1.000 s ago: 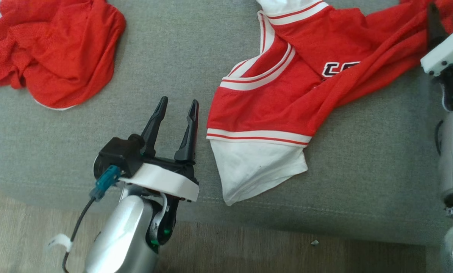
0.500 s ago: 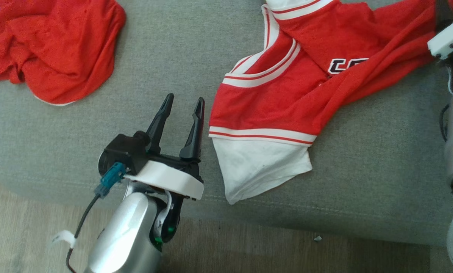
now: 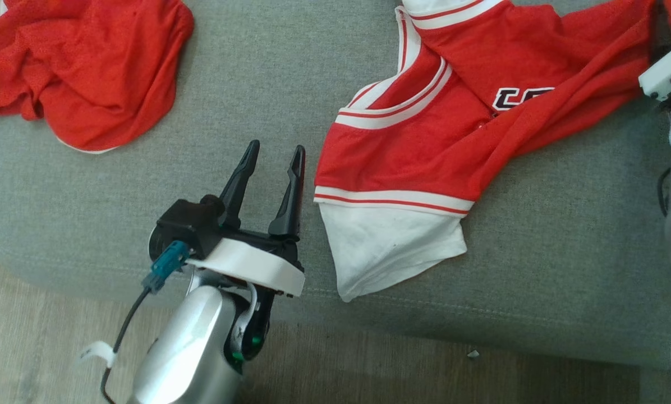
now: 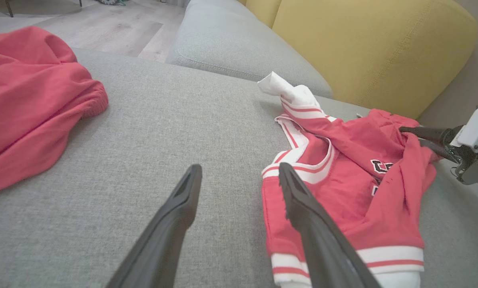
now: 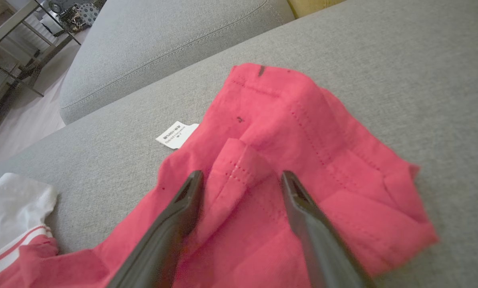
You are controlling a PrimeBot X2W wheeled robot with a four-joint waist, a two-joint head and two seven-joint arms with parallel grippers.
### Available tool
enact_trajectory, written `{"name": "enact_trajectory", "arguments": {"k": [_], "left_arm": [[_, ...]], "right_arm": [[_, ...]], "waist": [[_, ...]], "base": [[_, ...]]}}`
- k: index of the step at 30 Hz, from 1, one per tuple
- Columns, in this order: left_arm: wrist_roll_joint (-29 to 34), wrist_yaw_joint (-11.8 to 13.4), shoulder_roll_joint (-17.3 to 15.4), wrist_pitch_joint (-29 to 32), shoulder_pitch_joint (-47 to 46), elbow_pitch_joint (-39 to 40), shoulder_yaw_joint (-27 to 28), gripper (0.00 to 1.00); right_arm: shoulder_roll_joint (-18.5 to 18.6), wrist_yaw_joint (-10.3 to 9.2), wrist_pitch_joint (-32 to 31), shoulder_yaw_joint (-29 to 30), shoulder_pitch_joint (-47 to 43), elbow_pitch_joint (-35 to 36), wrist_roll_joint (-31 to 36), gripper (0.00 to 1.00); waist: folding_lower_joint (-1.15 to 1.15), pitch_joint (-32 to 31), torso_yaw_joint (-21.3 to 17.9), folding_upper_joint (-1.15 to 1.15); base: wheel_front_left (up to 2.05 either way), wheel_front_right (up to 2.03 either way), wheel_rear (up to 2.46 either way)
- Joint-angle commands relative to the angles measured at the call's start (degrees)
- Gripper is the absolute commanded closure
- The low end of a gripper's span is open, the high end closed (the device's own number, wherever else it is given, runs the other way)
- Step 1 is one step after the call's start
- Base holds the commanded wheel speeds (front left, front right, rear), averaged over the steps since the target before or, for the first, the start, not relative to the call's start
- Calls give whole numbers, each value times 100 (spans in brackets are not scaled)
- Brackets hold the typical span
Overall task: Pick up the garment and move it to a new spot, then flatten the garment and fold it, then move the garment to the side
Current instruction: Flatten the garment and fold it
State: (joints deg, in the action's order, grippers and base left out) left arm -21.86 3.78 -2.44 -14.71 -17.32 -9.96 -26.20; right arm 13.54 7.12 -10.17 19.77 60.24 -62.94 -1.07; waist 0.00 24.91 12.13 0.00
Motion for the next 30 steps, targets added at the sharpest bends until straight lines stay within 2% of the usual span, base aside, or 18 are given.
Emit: {"name": "enact_trajectory", "arguments": {"k": [1,2,3,4,5,13,21,26,30], "left_arm": [[-15,28,-43,-29,-145,170,144,0],[-14,31,-43,-29,-150,170,140,0],[-13,32,-43,-29,-155,168,138,0],[-12,34,-43,-29,-158,163,138,0],[-11,35,-43,-29,-159,155,140,0],[-2,36,-43,-29,-98,87,197,0],[27,21,-43,-29,5,55,301,0],[82,21,-43,-29,131,41,440,0],[123,-8,-43,-29,221,17,536,0]], "right_arm": [[-85,36,55,-65,266,137,80,0],[-91,36,62,-53,283,118,101,5],[-97,36,67,-44,298,98,121,55],[-103,36,77,-36,311,80,140,95],[-112,36,95,-33,320,65,158,100],[-176,36,407,-43,254,66,217,100],[-430,36,676,-175,6,265,-194,100],[-615,36,753,-456,-455,779,-688,100],[-701,36,640,-665,-1073,1523,-1120,100]], "waist": [[0,6,-3,0],[0,9,-4,0],[0,9,-5,0],[0,7,-6,0],[0,2,-10,0],[0,-162,-154,0],[0,-540,-470,0],[0,-822,-795,0],[0,-995,-1048,0]], "base": [[0,0,0],[0,0,0],[0,0,0],[0,0,0],[0,0,0],[0,0,0],[0,0,0],[0,0,0],[0,0,0]]}}
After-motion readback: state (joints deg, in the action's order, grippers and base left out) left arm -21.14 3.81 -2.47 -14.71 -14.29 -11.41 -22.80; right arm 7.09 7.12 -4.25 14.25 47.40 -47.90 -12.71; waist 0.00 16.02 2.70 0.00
